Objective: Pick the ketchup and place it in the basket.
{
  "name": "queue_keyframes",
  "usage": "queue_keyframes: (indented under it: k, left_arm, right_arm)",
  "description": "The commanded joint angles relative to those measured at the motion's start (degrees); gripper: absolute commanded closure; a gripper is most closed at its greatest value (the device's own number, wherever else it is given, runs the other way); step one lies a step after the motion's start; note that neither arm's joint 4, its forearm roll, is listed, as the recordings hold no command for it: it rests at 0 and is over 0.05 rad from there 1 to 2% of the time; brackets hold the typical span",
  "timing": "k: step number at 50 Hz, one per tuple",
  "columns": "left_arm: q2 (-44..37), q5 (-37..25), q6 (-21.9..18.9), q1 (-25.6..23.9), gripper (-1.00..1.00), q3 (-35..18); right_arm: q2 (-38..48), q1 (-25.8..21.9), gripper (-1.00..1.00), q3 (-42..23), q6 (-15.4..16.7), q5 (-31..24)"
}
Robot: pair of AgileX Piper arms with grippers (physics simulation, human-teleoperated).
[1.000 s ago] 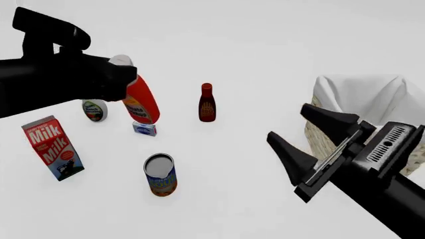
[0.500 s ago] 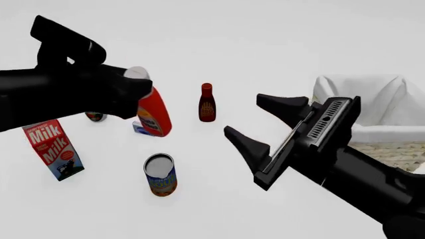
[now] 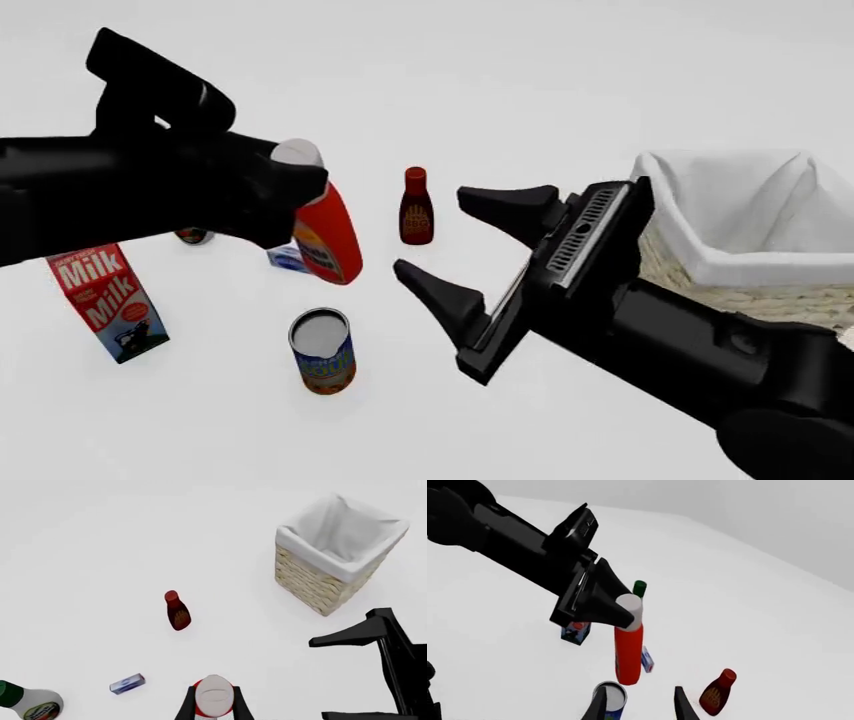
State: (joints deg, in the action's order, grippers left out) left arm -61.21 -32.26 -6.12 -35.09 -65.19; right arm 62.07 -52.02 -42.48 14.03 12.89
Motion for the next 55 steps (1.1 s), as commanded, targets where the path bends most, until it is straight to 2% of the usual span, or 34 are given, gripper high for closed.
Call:
queue_keyframes:
  k: [1,33,55]
  left_arm:
    - [0.4,-1.7,-0.1,-2.2,1.0,-1.5]
    - [1.2,-3.6,0.6,-4.5,1.0,-2.4]
    - [1.5,-4.8,1.2,-5.4,1.0,-3.4]
  right_arm:
    - [2.4,-1.3,-1.0,-1.7,0.4,-0.1]
    - [5.0,-3.5,-1.0,-3.1,0.6,3.9]
    - [8.4,-4.7,-1.0,-3.9,-0.6,6.8]
